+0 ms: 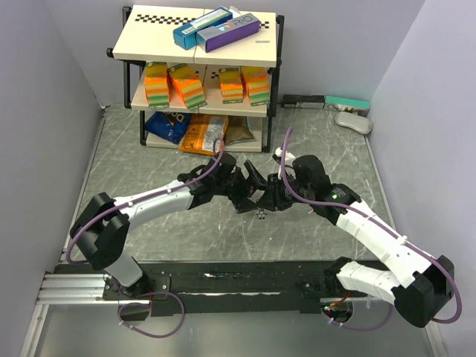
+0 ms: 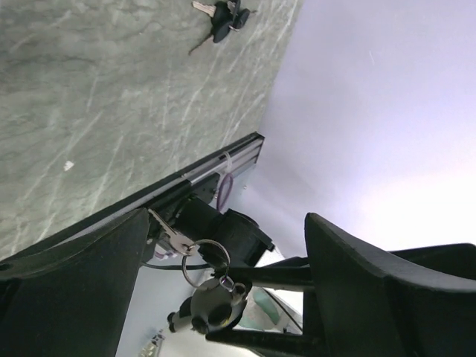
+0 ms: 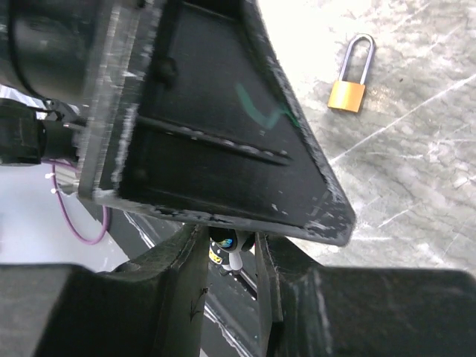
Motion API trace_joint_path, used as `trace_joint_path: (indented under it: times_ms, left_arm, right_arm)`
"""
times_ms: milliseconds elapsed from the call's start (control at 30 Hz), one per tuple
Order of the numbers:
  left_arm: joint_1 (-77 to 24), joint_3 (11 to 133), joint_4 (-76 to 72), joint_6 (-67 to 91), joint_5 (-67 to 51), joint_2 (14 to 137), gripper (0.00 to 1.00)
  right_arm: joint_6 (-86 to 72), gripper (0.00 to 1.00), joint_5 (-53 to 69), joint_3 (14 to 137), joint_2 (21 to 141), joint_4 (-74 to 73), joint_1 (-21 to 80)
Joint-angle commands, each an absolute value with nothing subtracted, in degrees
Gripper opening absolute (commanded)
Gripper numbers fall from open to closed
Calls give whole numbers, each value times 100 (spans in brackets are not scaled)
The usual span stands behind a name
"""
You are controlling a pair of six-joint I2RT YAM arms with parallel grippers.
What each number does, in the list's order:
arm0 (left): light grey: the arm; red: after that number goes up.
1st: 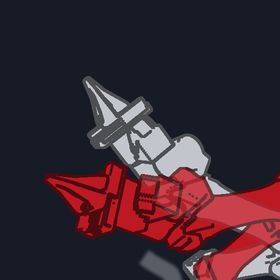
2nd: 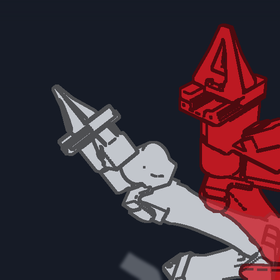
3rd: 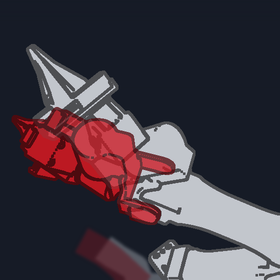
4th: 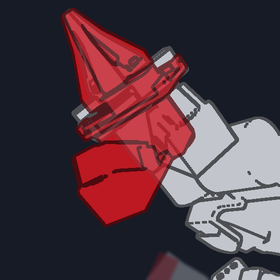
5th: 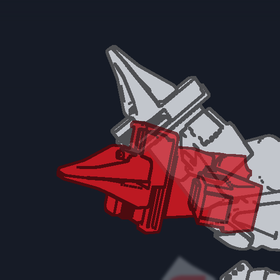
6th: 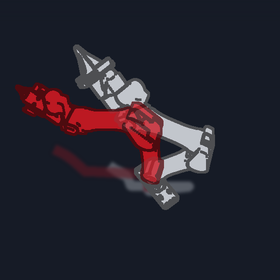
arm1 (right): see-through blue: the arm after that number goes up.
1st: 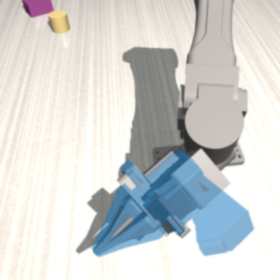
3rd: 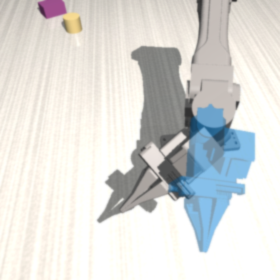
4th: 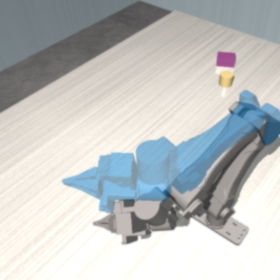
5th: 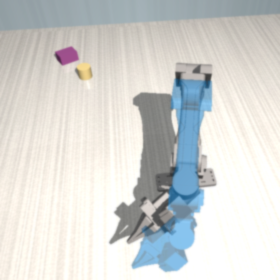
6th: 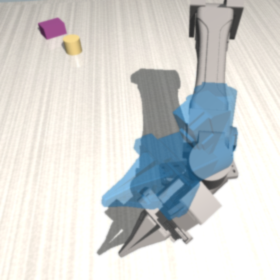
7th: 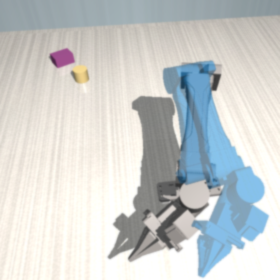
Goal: Unlock with the key
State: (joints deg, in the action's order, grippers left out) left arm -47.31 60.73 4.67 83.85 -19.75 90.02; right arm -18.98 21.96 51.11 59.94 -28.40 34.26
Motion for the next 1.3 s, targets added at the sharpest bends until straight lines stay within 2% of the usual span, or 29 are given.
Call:
trace_joint_path:
  times_ms: [0,167,300,600,667,700,800,1000,1100,1133,1267]
  left_arm:
    - [-4746,6064,-121,8771,-2294,9061,88]
    - [-4746,6152,-184,8763,-2382,9176,77]
    - [-4737,6196,-184,8745,-2399,9246,59]
    - [-4737,6240,-185,8728,-2408,9308,35]
    - [-4729,6214,-185,8728,-2399,9299,27]
    - [-4737,6214,-176,8701,-2339,9290,17]
    - [-4737,6196,-132,8605,-2224,9246,1]
    - [-4737,6328,-114,7904,-1451,8904,1]
    - [-4746,6346,-236,7569,-1091,8676,1]
    - [-4781,6293,-298,7498,-1003,8605,1]
    - [-4834,6083,-711,7208,-712,8324,1]
  right_arm:
    - [-1881,9,2311,5291,5853,-2479,3454]
    - [-1872,9,2461,5238,5827,-2434,3463]
    - [-1802,9,2479,5177,5766,-2522,3454]
    - [-1802,9,2355,5063,5660,-2637,3454]
    - [-1793,9,2347,5080,5660,-2663,3454]
    - [-1784,9,2347,5080,5651,-2680,3445]
    - [-1775,9,2347,5080,5616,-2724,3454]
    - [-1784,11,2355,4975,5441,-2856,3463]
    - [-1837,17,2399,4939,5362,-2813,3454]
    - [-1854,19,2417,4939,5353,-2795,3445]
    - [-1960,44,2461,4992,5326,-2760,3419]
